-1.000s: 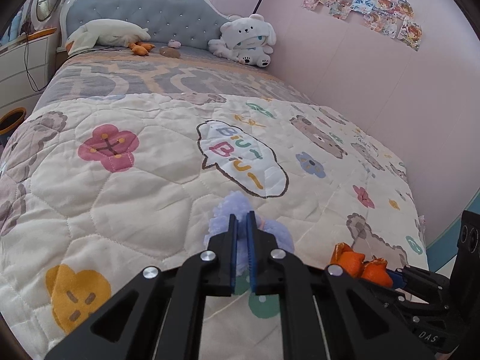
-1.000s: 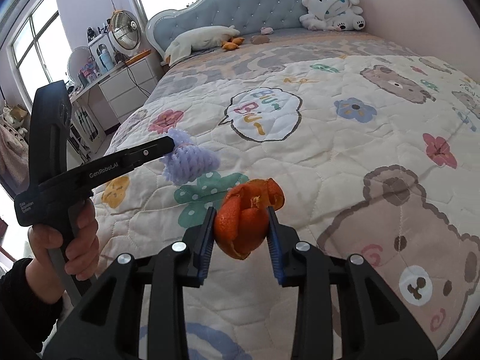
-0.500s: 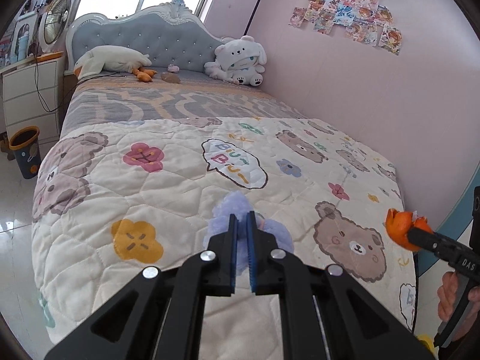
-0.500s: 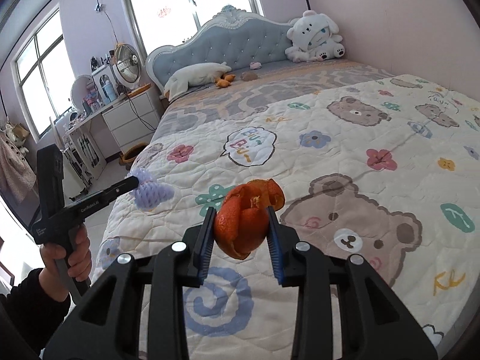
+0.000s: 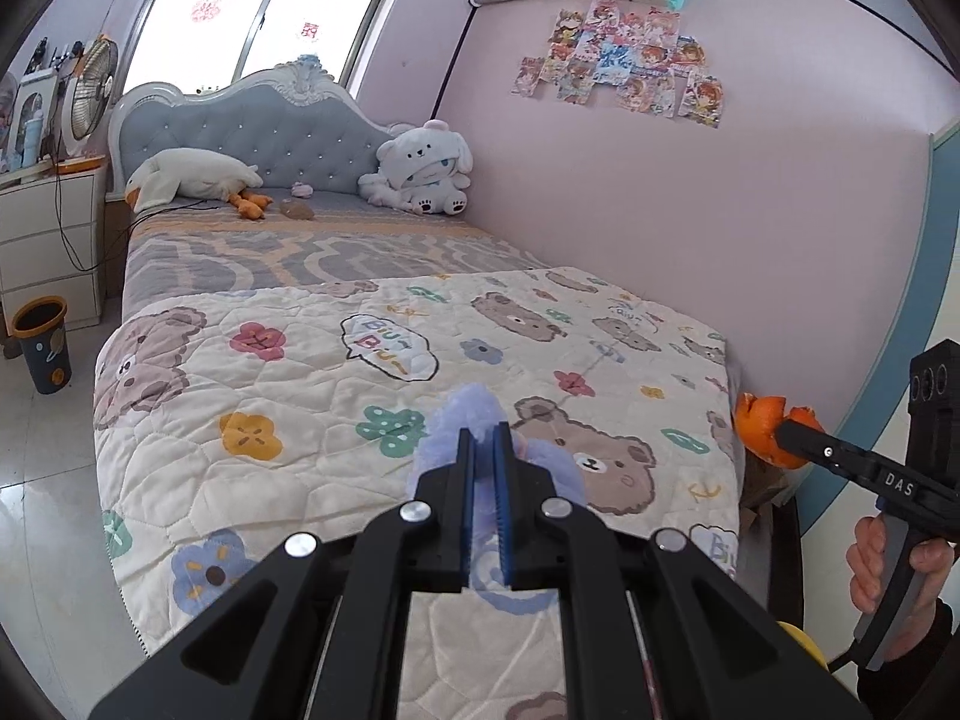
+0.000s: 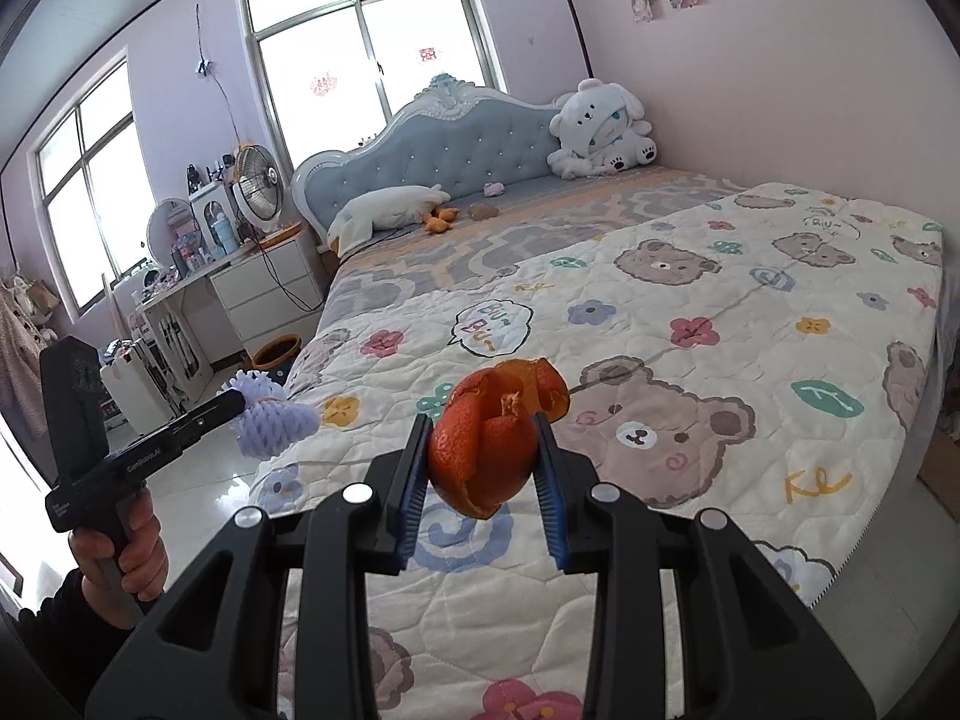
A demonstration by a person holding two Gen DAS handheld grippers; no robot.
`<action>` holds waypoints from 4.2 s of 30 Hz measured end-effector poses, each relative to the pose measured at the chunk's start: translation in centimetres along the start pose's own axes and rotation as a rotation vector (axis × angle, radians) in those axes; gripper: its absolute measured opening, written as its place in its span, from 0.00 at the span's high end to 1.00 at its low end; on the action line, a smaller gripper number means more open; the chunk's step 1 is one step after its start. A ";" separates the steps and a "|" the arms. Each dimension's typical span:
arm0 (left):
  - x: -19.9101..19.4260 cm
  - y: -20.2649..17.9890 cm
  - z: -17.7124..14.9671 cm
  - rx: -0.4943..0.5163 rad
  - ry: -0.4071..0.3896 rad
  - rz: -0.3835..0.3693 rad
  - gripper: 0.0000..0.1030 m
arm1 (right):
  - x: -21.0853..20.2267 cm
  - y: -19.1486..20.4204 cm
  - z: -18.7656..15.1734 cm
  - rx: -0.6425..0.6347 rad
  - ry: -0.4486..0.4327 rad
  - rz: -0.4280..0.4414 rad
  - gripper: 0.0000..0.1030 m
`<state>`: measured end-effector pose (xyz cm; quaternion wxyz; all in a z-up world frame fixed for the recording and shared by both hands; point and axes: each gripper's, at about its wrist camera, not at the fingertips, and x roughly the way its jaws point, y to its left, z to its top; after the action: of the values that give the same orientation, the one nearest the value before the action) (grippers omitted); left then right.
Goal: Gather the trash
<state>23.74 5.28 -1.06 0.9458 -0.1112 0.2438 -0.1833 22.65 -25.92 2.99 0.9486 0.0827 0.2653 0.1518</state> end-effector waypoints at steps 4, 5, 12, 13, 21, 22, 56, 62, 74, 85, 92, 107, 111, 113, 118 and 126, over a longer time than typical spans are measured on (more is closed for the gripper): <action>-2.6 -3.6 -0.7 0.051 -0.021 -0.028 0.95 | -4.0 0.0 -1.2 0.001 -0.043 -0.016 0.70; -3.2 -4.5 -0.8 0.060 -0.027 -0.037 0.95 | -5.3 0.0 -1.6 0.002 -0.057 -0.022 0.70; -6.0 -10.2 -2.1 0.122 -0.042 -0.111 0.94 | -11.4 -0.5 -3.7 0.007 -0.098 -0.053 0.69; -6.2 -10.9 -2.3 0.132 -0.040 -0.123 0.94 | -12.0 -0.6 -3.9 0.007 -0.099 -0.058 0.69; -8.0 -17.0 -4.5 0.204 -0.036 -0.213 0.94 | -17.2 -2.7 -7.0 0.043 -0.100 -0.102 0.69; -8.2 -17.6 -4.8 0.214 -0.034 -0.221 0.94 | -17.7 -2.9 -7.4 0.048 -0.100 -0.107 0.69; 0.6 -26.9 -18.5 0.295 0.392 -0.355 0.93 | -22.5 -12.9 -19.9 0.339 0.046 -0.225 0.69; 1.1 -27.4 -19.2 0.300 0.423 -0.364 0.93 | -22.0 -13.6 -20.2 0.358 0.045 -0.204 0.68; 0.7 -27.4 -18.9 0.284 0.424 -0.390 0.70 | -23.3 -15.1 -19.6 0.407 -0.007 -0.250 0.59; 0.1 -25.7 -17.8 0.246 0.395 -0.358 0.69 | -23.1 -15.0 -18.8 0.387 -0.013 -0.261 0.59; -0.7 -22.7 -16.2 0.206 0.352 -0.288 0.69 | -19.7 -13.1 -17.5 0.348 0.026 -0.220 0.59; -2.6 -11.6 -14.0 0.106 0.266 -0.024 0.69 | -7.8 -6.0 -15.3 0.211 0.146 -0.128 0.58; -3.5 -8.9 -13.6 0.075 0.225 0.047 0.57 | -5.6 -4.2 -14.7 0.177 0.141 -0.142 0.51; -4.0 -7.6 -13.5 0.049 0.209 0.086 0.53 | -4.7 -3.2 -14.4 0.154 0.132 -0.169 0.44; -5.4 -5.1 -13.0 0.012 0.144 0.160 0.38 | -3.9 -0.9 -13.7 0.111 0.082 -0.233 0.23; -8.2 -4.0 -12.2 0.004 0.008 0.210 0.15 | -5.4 2.1 -12.5 0.054 -0.059 -0.278 0.08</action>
<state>9.79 3.44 -6.89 0.9591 -0.0824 0.2576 -0.0841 11.16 -24.76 -4.52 0.9653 0.0751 0.2500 0.0092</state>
